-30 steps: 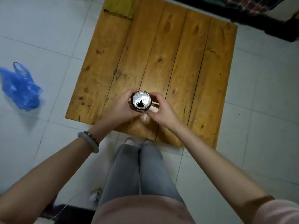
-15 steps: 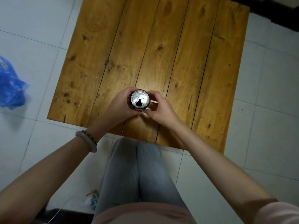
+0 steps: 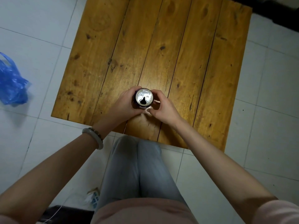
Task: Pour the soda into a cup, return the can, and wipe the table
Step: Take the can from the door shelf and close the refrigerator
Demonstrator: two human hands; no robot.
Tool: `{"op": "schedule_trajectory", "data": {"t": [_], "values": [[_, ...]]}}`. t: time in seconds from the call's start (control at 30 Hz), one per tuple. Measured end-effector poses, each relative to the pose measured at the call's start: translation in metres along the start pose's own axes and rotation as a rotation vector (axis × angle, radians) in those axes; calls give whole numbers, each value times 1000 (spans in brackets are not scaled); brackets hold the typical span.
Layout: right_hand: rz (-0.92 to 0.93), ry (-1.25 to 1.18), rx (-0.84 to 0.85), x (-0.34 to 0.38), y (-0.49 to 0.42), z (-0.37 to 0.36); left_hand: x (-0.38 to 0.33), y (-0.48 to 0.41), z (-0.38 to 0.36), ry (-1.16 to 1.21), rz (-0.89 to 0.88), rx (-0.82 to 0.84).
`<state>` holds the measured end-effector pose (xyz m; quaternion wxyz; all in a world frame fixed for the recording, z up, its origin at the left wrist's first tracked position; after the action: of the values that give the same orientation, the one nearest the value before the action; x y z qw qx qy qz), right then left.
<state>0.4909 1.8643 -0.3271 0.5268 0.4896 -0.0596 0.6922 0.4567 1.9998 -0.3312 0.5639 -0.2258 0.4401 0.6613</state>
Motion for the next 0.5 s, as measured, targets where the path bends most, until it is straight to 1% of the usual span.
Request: {"op": "schedule_trajectory", "data": {"t": [0.13,0.23,0.37,0.5], "values": [[-95,99,41,7,14,17,-7,18,18,-106,125,-1],[-109,186,62,29,34,39,-24,41,45,-217,140,-22],[-21,317,83,89,67,68,-62,80,85,-301,110,-79],[143,427,62,163,102,89,-107,120,128,-444,44,-192]]}}
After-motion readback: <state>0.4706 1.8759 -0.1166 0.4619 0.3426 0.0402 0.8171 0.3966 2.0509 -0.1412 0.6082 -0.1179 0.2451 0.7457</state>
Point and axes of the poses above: each hand's wrist, its own y-axis away from the middle knuckle, its own z-axis out of the back of the hand, x = y × z, the point moved 7 cm from there along -y, towards the middle knuckle, and after that the axes turned 2 degrees about -z, right-handed, at the moved point
